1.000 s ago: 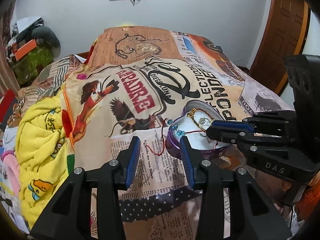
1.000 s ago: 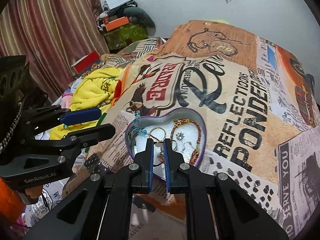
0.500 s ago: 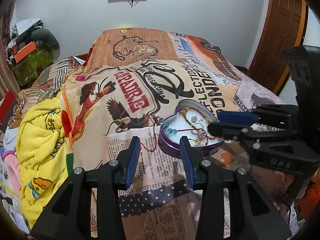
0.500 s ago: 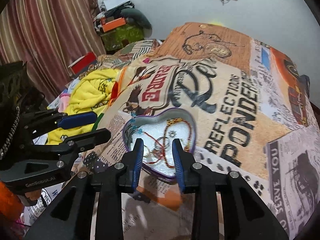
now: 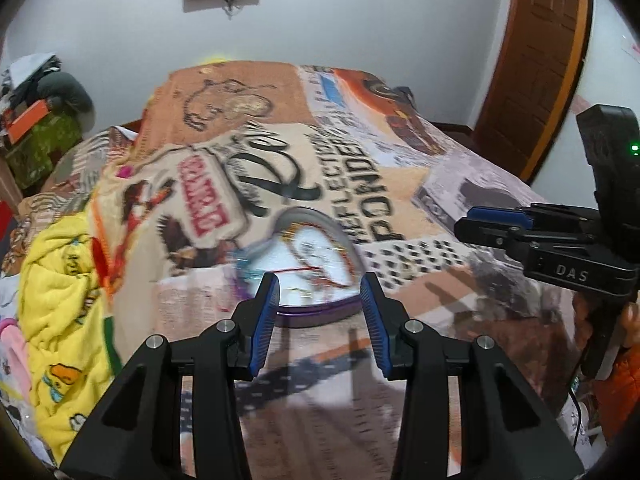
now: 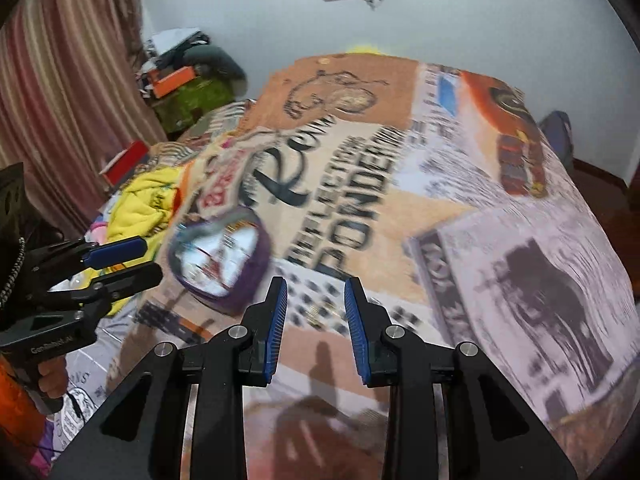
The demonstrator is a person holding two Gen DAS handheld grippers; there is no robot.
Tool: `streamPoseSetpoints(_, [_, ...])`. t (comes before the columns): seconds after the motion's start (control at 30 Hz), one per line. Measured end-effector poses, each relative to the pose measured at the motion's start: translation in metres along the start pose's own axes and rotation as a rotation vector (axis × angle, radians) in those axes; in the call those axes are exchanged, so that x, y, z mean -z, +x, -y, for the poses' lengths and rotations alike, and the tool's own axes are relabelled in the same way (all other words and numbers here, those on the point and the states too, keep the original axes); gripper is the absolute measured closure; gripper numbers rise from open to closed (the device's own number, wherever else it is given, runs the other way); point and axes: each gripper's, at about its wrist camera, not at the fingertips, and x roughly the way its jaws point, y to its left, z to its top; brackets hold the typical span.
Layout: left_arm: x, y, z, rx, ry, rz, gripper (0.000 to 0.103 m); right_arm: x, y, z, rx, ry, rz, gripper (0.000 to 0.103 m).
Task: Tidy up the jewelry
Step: 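Move both tools back to the remaining rings beside the tin, then grasp a gold ring with the left tool while the right tool grasps a silver ring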
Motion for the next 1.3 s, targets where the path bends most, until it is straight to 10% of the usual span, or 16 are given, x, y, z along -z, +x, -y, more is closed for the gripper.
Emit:
streamPoseSetpoints(0.57, [0.001,0.078,0.077,0.104,0.08,-0.134,0.062,0.033,-0.006,0.057,0.035,0.081,-0.06,0.076])
streamPoseSetpoints(1.3, [-0.006,0.105,0.082,0.072,0.092,-0.137,0.098,0.034,0.007,0.059,0.001,0.096,-0.074,0.076])
